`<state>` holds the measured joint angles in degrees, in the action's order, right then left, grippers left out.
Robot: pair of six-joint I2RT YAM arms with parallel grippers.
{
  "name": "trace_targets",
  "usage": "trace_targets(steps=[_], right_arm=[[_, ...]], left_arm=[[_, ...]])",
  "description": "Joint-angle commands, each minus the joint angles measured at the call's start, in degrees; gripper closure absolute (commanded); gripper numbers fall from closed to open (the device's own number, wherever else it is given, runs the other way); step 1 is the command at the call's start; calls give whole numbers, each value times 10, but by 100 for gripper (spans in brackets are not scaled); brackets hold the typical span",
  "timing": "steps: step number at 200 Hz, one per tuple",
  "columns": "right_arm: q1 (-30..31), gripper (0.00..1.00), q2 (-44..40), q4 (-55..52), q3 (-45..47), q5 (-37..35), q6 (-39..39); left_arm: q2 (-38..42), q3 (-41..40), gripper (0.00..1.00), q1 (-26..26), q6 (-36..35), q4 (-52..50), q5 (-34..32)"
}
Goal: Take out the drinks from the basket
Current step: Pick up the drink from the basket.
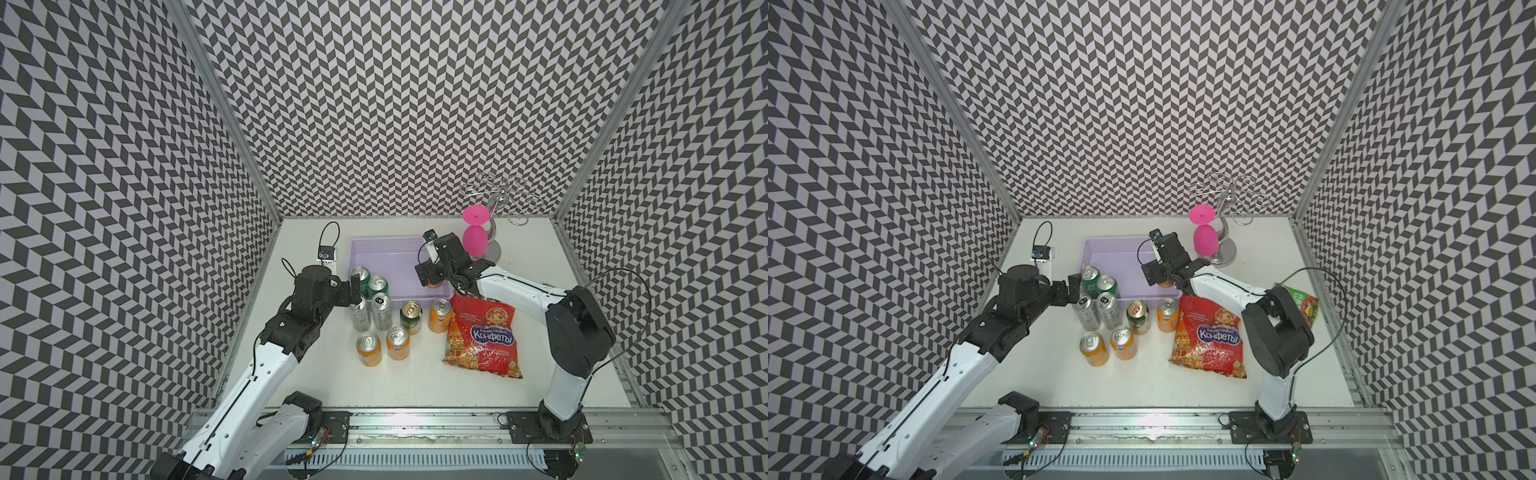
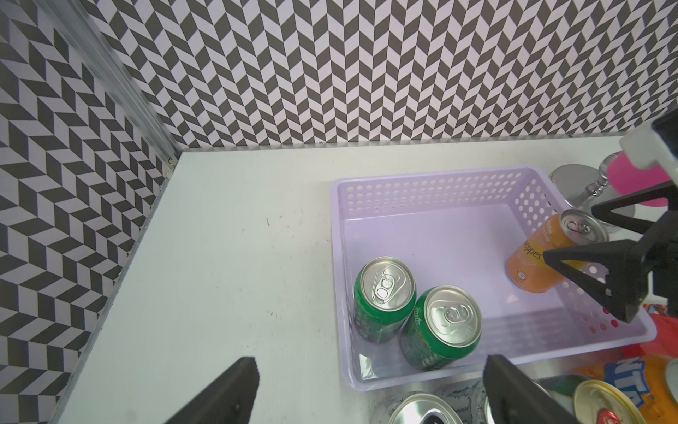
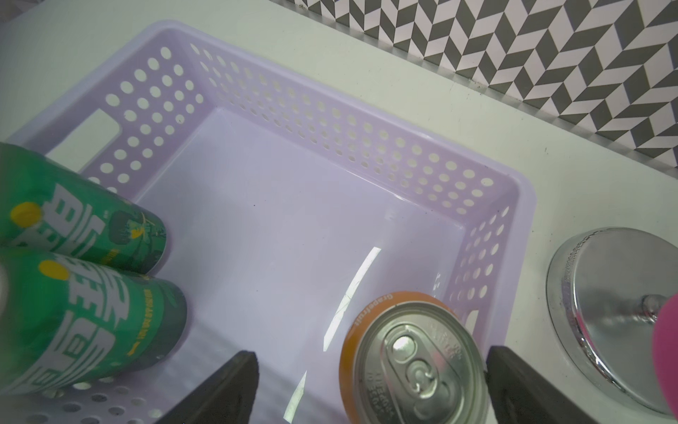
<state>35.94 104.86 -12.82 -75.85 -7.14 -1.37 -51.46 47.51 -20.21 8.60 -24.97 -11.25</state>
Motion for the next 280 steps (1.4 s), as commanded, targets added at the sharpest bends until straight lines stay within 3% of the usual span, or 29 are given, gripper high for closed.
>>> trace_targets(steps=[1, 77, 182, 232, 280], right_arm=[[2, 0, 23, -1, -13, -5, -7], [-5, 0, 47, -4, -25, -20, -2], [-6, 21, 66, -19, -20, 11, -12], [-5, 34, 23, -23, -23, 30, -7], [2, 37, -30, -37, -27, 33, 6]], left_arm=[[-4, -2, 1, 6, 0, 19, 10], [-11, -10, 1, 20, 0, 22, 30], [-15, -14, 1, 37, 0, 24, 44], [-20, -14, 1, 43, 0, 24, 53], [-23, -15, 1, 50, 0, 25, 61]])
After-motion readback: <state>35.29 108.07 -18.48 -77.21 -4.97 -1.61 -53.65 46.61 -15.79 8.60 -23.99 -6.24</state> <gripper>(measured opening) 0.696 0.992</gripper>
